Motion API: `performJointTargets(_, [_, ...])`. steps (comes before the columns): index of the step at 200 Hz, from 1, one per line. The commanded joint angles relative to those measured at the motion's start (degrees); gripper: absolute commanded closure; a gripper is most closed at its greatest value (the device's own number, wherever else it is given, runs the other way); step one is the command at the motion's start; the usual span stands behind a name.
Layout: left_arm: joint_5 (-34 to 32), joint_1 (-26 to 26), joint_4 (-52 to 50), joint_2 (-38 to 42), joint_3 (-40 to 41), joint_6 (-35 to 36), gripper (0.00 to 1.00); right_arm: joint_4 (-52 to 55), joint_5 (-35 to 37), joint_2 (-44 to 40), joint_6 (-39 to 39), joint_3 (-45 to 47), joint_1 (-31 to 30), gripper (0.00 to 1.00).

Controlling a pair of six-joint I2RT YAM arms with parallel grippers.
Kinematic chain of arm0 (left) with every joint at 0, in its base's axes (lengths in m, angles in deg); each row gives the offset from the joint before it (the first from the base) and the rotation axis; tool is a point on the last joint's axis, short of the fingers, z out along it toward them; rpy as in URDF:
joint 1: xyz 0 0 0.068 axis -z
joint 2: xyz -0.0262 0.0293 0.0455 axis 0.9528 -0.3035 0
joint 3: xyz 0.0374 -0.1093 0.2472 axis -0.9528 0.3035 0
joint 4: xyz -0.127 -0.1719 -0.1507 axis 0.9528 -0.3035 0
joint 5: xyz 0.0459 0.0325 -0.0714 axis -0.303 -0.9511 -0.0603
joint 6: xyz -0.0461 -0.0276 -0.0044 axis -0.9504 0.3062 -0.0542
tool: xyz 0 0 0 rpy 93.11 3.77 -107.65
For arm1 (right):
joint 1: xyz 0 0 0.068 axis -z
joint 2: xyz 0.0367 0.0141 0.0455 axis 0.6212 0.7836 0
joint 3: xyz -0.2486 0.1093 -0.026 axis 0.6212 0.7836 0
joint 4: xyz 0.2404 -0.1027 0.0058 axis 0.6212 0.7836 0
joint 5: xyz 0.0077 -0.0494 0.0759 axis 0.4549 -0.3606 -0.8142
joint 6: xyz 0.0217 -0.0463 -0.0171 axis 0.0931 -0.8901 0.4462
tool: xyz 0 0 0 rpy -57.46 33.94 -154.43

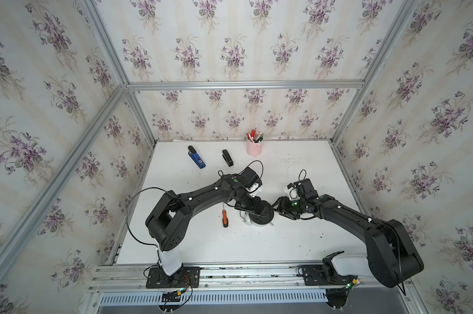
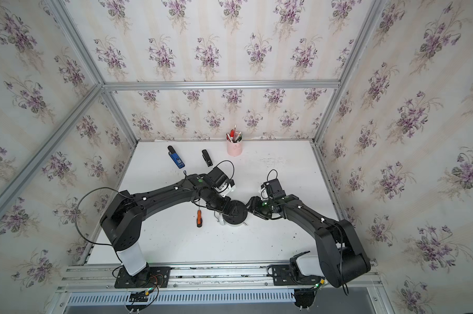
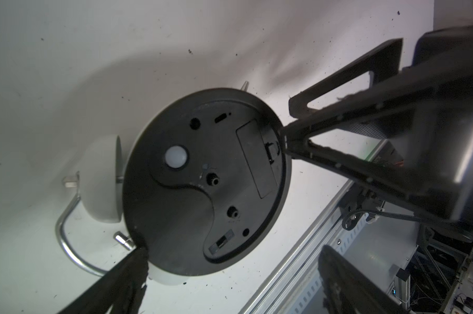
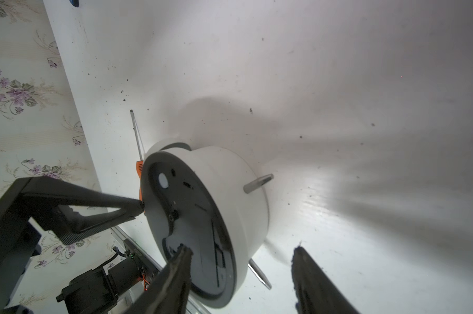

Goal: Remove the battery from the alarm
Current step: Adjust the alarm at the center of the board.

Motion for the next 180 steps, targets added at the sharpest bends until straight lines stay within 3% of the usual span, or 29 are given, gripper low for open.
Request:
performJointTargets(1, [-3.0, 0.7, 1.4, -1.1, -0.3, -3.0, 0.0, 0.3, 0.8, 0.3, -1.4, 0.1, 0.0, 0.4])
performJointTargets(64, [-10.8, 2.0, -4.3, -1.0, -3.5, -6.4, 0.0, 0.8, 2.6, 0.0, -1.5, -0.9, 0.0, 0.44])
performJointTargets(111, [-13.2, 2.6, -9.6, -0.4, -8.5, -6.4, 0.0, -0.5, 2.7, 1.6, -1.9, -1.0, 0.4, 0.56])
performJointTargets(180, [-14.7, 5.3, -13.1, -6.3, -14.4, -6.3, 0.0, -0.1, 2.5, 2.3, -2.6, -1.9, 0.3, 0.66])
